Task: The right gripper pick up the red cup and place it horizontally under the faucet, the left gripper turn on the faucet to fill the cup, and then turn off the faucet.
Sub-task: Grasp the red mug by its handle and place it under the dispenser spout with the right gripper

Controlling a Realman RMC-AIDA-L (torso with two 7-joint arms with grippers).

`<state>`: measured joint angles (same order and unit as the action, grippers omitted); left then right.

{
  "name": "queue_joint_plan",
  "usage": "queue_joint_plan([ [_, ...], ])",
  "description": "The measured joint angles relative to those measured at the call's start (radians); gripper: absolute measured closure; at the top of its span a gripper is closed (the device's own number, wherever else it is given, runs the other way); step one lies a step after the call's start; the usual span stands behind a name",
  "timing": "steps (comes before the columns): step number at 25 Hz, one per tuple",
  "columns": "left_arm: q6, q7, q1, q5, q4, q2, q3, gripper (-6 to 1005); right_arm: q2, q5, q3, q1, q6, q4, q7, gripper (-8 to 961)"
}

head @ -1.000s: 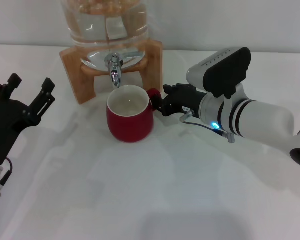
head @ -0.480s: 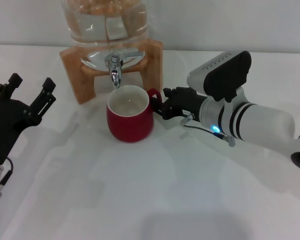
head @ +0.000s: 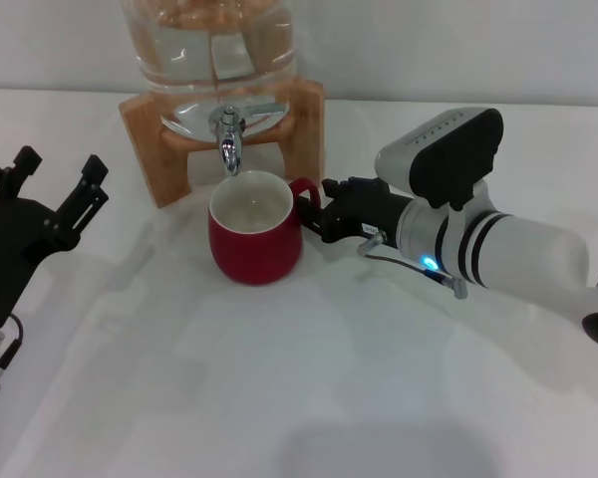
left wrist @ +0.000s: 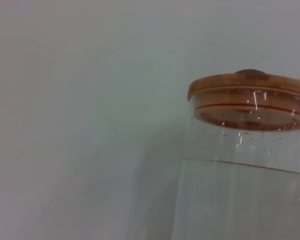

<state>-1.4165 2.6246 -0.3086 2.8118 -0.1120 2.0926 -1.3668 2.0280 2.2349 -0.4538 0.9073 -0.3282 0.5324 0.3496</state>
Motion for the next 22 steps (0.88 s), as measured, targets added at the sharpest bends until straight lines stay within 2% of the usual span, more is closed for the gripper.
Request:
queue_joint_plan([
  [22, 0.016, 0.0, -0.004, 0.0, -0.001, -0.002, 0.0, 108, 0.0, 0.041, -0.01, -0.004, -0.003, 0.011, 0.004, 514],
])
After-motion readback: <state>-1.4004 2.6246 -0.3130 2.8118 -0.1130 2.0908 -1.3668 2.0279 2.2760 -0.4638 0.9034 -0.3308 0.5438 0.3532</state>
